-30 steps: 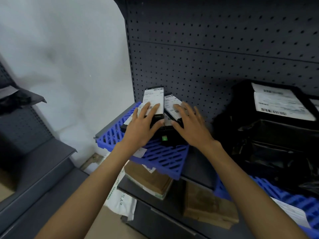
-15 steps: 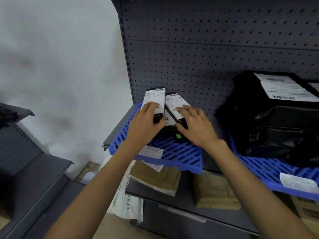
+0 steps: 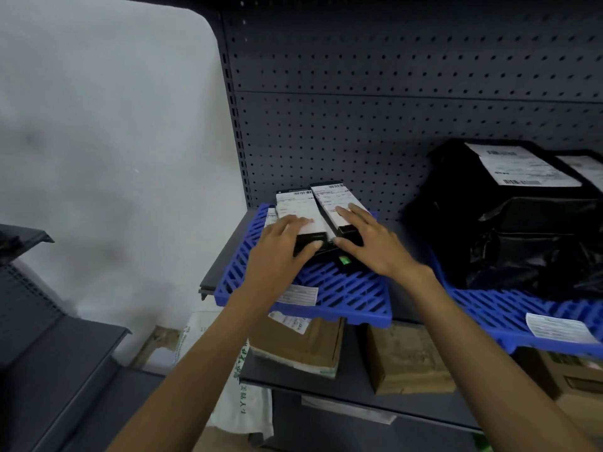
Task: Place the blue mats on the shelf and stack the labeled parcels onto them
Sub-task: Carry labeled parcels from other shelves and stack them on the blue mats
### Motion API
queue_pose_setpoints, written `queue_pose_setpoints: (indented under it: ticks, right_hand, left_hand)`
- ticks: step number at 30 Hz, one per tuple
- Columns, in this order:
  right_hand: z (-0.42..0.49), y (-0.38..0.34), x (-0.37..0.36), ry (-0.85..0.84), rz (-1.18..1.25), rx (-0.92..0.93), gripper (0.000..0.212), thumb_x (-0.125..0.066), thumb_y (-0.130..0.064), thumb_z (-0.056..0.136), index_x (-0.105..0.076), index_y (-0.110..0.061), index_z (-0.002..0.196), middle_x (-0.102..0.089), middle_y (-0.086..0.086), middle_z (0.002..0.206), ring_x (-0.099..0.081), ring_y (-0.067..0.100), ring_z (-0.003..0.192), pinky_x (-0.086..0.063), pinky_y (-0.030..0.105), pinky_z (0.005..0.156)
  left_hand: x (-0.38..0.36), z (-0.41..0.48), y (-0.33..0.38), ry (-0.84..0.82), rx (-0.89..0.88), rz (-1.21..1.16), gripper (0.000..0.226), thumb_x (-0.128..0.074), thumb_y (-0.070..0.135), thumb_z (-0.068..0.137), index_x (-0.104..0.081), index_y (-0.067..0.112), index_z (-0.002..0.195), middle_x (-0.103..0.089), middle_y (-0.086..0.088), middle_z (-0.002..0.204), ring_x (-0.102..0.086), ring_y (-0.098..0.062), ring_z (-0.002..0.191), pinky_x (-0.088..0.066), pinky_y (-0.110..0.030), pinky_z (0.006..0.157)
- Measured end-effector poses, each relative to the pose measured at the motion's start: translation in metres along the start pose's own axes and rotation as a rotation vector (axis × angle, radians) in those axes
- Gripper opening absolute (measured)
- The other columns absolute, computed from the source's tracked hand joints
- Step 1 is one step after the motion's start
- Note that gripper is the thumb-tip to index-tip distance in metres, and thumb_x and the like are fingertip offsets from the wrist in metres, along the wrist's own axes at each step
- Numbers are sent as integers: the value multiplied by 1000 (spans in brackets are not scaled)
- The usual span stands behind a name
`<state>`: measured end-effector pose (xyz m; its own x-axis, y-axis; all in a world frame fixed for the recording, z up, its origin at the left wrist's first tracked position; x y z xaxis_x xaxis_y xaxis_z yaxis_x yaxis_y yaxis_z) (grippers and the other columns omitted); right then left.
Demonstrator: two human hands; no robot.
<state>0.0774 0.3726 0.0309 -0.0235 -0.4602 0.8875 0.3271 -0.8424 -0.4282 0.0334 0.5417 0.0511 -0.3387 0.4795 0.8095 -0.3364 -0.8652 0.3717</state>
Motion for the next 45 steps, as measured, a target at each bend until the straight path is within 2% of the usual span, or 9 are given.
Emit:
queue_pose_setpoints:
  ticks: [4, 14, 20, 24, 27, 32, 36, 41, 45]
  right_hand:
    - [-2, 14, 3, -23, 67, -3, 70, -56, -51, 93, -22, -43, 153, -14, -13, 163, -20, 11, 148, -26, 41, 114]
    - [-6, 3, 3, 4, -9, 17, 82, -72, -20, 87, -27, -42, 152, -19, -10, 163, -23, 15, 148, -31, 50, 112]
    - [-8, -18, -14, -79, -38, 82, 98, -78, -32, 81, -14, -43, 154, -5, -16, 164, -18, 13, 149, -27, 53, 112]
    - [-17, -3, -15, -163, -61, 76, 117, -85, -28, 74, -1, -54, 151, 16, -22, 161, -20, 19, 149, -28, 48, 114]
    - [-25, 9, -15, -145, 24, 27, 116, -82, -18, 77, 0, -63, 145, 20, -23, 160, -36, 22, 140, -43, 49, 104]
    - [-24, -4, -20, 11, 74, 2, 103, -77, -16, 82, -8, -56, 147, -3, -7, 164, -35, 30, 141, -32, 55, 110]
    - [-16, -12, -24, 66, 101, -36, 103, -81, -16, 78, -14, -48, 149, -6, -4, 164, -42, 31, 135, -40, 50, 104]
    - [-10, -7, -27, -44, 189, -27, 103, -77, -8, 80, -14, -50, 151, -11, 1, 164, -21, 24, 149, -31, 52, 116]
    - [-5, -7, -22, 33, 208, -48, 99, -71, 4, 82, -20, -48, 150, -21, -1, 161, -30, 22, 145, -36, 46, 114]
  left_hand:
    - [-31, 4, 17, -134, -52, 202, 79, -51, 69, 85, -36, 24, 149, -31, -1, 156, -38, -35, 136, -36, -49, 110]
    - [-28, 9, -2, -202, -153, -42, 74, -69, 31, 89, -32, 23, 152, -24, 0, 159, -46, -24, 133, -49, -43, 100]
    - [-24, 4, -36, -375, -179, -7, 78, -59, 39, 95, -11, 32, 156, 2, 3, 165, -12, -20, 151, -31, -49, 116]
    - [-14, -3, -44, -286, -133, -34, 93, -61, 55, 87, 0, 41, 155, 16, 3, 164, -1, -27, 153, -23, -57, 118]
    - [-16, -11, -60, -247, 44, -270, 99, -71, 38, 85, -2, 39, 155, 3, 3, 164, -25, -23, 146, -37, -44, 112]
    - [-21, -11, -56, -147, 119, -276, 90, -73, 20, 86, -16, 27, 156, -40, -10, 151, -47, -29, 131, -42, -40, 105]
    - [-22, -7, -57, -142, 154, -328, 93, -76, 19, 83, -18, 23, 156, -44, -8, 150, -48, -28, 133, -43, -44, 109]
    - [-15, 2, -57, -146, 162, -430, 97, -79, 30, 80, -18, 19, 155, -48, -3, 148, -48, -21, 132, -40, -25, 101]
    - [-16, 3, -55, -124, 154, -386, 93, -76, 26, 83, -18, 17, 155, -51, -8, 145, -55, -27, 125, -47, -37, 101]
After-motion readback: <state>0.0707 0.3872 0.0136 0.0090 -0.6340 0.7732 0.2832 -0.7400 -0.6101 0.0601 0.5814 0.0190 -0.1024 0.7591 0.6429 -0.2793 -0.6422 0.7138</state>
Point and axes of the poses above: each hand's wrist, its own z-axis towards the middle knuckle, its own x-axis out of the back of the hand, y = z × x, the point moved 10 cm from there along z, towards the middle knuckle
